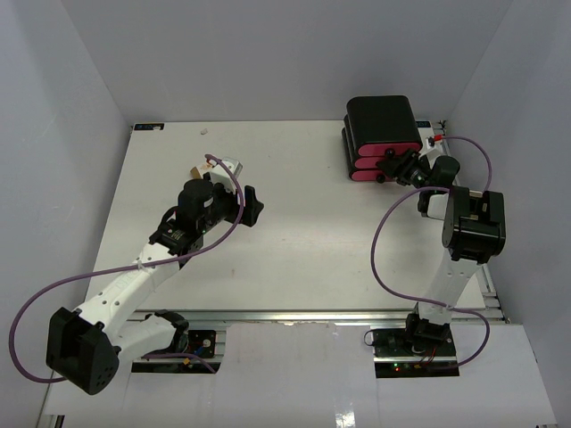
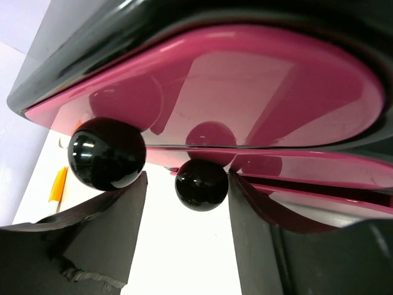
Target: Organize the makeup
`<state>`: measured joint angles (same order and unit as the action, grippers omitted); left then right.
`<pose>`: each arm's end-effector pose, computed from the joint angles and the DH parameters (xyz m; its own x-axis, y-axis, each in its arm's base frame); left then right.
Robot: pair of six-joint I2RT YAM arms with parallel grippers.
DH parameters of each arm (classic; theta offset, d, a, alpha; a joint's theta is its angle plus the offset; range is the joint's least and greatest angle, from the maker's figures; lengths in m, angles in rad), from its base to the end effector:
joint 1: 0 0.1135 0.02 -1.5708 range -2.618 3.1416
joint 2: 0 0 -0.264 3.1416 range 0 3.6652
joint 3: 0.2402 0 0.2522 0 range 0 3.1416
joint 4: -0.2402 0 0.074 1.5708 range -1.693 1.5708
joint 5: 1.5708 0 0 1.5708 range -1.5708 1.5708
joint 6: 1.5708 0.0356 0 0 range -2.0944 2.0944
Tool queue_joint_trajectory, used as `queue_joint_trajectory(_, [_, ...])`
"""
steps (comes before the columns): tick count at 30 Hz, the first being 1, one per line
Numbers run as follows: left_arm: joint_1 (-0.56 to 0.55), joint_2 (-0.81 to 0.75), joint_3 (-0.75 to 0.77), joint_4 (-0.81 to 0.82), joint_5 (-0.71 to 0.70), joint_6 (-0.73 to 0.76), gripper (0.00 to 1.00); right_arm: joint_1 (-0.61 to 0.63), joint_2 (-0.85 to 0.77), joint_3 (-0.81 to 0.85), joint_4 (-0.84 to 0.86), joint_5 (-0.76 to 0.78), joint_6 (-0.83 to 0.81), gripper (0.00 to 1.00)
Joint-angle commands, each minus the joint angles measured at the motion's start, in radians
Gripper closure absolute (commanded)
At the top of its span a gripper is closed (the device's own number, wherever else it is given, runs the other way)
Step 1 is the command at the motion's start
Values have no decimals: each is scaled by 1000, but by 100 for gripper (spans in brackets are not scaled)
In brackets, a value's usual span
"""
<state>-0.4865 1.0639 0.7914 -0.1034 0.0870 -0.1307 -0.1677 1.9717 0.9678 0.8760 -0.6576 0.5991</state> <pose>0.2158 -0.1176 0.2960 -0.3918 0.0603 -0.9181 0.4903 0.8580 -0.1528 0.4045 -0.0464 0.1691 -0.3664 0.5147 -0.7751 -0.3136 0.7160 0.6237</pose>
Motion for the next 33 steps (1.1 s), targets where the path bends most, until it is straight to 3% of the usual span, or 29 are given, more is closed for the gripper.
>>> queue_joint_trajectory(1, [8,-6,-3,13,16,7,2,4,-66,-47,97,-1,-50,36])
queue_joint_trajectory(11, [7,-22,0,11,32,5,2,-15,-174,-159,-1,-50,-129,30])
queue_joint_trajectory(33, [28,-4,-1,13,48,3,2,-16,-1,-48,-141,102,-68,33])
